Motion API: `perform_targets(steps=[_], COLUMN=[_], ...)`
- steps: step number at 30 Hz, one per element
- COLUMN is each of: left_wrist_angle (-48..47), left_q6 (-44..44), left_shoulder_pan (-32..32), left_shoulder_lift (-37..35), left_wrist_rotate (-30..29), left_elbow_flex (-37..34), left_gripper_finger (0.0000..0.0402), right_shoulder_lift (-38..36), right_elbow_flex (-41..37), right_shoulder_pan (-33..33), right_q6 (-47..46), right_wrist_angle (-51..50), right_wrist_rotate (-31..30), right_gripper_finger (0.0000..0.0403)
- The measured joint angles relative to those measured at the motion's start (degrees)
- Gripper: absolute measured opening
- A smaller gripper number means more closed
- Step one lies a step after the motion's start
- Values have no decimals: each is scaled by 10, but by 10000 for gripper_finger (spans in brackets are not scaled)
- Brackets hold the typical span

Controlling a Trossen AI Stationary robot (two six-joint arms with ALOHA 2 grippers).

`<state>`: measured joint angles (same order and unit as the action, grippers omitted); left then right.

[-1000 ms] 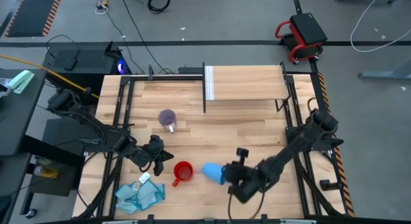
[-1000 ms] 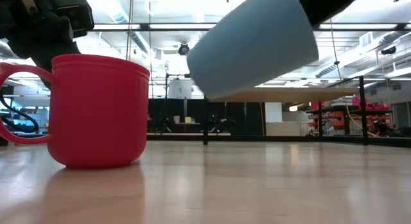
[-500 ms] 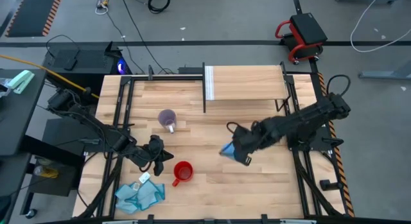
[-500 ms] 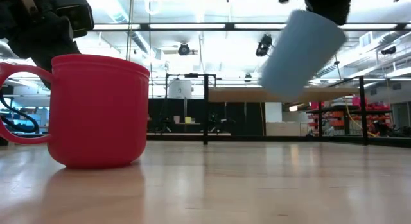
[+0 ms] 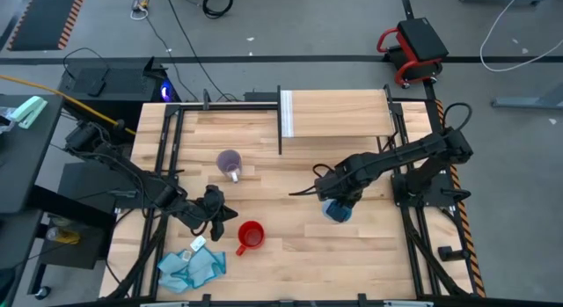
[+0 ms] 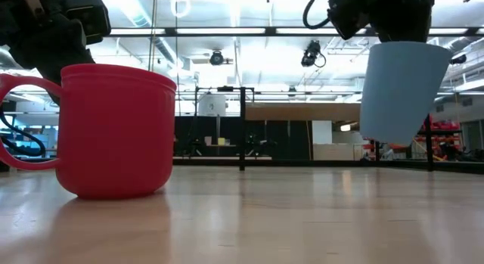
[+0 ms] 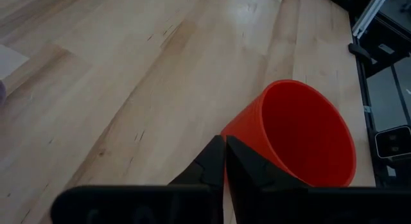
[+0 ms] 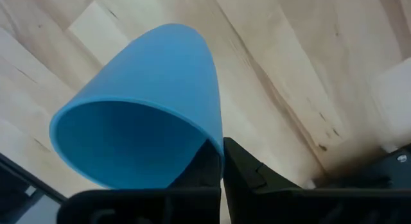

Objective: Stack small to large cups/mugs on shelf
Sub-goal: Adjust the blue cup

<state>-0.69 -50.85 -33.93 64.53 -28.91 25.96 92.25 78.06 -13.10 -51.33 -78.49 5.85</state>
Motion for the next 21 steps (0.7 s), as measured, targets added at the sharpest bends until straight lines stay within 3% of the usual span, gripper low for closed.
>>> perform_targets(steps=[7, 21], left_wrist_angle=[0, 0], left_q6=[0, 0], left_shoulder_pan=[0, 0], left_shoulder_lift=[0, 0], left_wrist_rotate=[0, 0], left_elbow_flex=[0, 0], left_gripper_finger=[25, 26], right_shoulder_lift=[0, 0], right_elbow_flex=[-6, -104], right_shoulder_pan=[-2, -2], right_q6=[-12, -22], right_wrist_angle=[-11, 2], right_wrist_rotate=[12, 76], right_gripper_finger=[5, 5])
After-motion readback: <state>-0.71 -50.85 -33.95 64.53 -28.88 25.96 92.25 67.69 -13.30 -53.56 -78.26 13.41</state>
